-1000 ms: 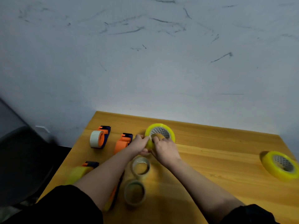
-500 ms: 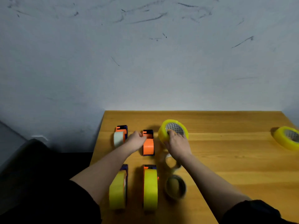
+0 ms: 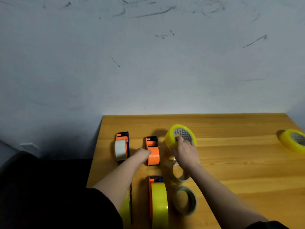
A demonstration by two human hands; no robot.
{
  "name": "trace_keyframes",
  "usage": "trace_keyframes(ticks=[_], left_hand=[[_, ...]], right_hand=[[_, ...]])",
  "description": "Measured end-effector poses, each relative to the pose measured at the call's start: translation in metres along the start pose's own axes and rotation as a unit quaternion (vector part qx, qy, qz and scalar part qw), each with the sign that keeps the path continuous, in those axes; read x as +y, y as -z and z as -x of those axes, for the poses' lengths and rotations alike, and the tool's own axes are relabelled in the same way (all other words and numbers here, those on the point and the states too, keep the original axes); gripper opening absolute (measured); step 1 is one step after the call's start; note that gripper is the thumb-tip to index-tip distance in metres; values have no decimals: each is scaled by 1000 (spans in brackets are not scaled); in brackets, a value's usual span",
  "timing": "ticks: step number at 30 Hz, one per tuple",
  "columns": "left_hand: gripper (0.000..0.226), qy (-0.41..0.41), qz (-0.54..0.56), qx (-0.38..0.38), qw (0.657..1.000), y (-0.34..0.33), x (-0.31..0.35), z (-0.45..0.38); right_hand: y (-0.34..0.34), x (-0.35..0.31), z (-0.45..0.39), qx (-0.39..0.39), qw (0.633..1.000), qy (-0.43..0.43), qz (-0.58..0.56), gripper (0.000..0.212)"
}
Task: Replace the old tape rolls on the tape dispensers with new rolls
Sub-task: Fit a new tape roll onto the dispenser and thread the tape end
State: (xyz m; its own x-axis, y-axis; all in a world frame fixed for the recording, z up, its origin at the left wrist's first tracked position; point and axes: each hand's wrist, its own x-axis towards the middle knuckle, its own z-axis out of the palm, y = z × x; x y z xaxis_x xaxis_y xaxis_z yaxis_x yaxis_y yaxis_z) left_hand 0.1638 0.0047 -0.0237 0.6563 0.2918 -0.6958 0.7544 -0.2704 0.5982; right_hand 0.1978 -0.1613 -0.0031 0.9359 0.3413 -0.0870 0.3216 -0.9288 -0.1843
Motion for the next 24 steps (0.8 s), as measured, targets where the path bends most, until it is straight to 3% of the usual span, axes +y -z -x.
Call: trace_keyframes(ticks=[5,10,13,17,20,24], left_hand=[[9,0,39,-7,999,-6,-8,-13],[31,-46,5,-6,999,-5,-2,-10],[11,-59,64,1,996,2,9,-2],[41,-60,125,-2,990,16,20,9],[40,-88,162,4,983,27,24,23],[34,-166,167,32,971,39,26,44]], right_hand=[[1,-8,-6,6,1000,-3,-21,52],[5,-14,-9,9,999,-7,-49,50],[9,-18,-12,13,998,-22,-64,49],[24,-23,-15,31,988,-52,-143,49],[36,-26,-15,45,952,-80,-292,48],[55,-35,-9,23,861,-101,-498,35]])
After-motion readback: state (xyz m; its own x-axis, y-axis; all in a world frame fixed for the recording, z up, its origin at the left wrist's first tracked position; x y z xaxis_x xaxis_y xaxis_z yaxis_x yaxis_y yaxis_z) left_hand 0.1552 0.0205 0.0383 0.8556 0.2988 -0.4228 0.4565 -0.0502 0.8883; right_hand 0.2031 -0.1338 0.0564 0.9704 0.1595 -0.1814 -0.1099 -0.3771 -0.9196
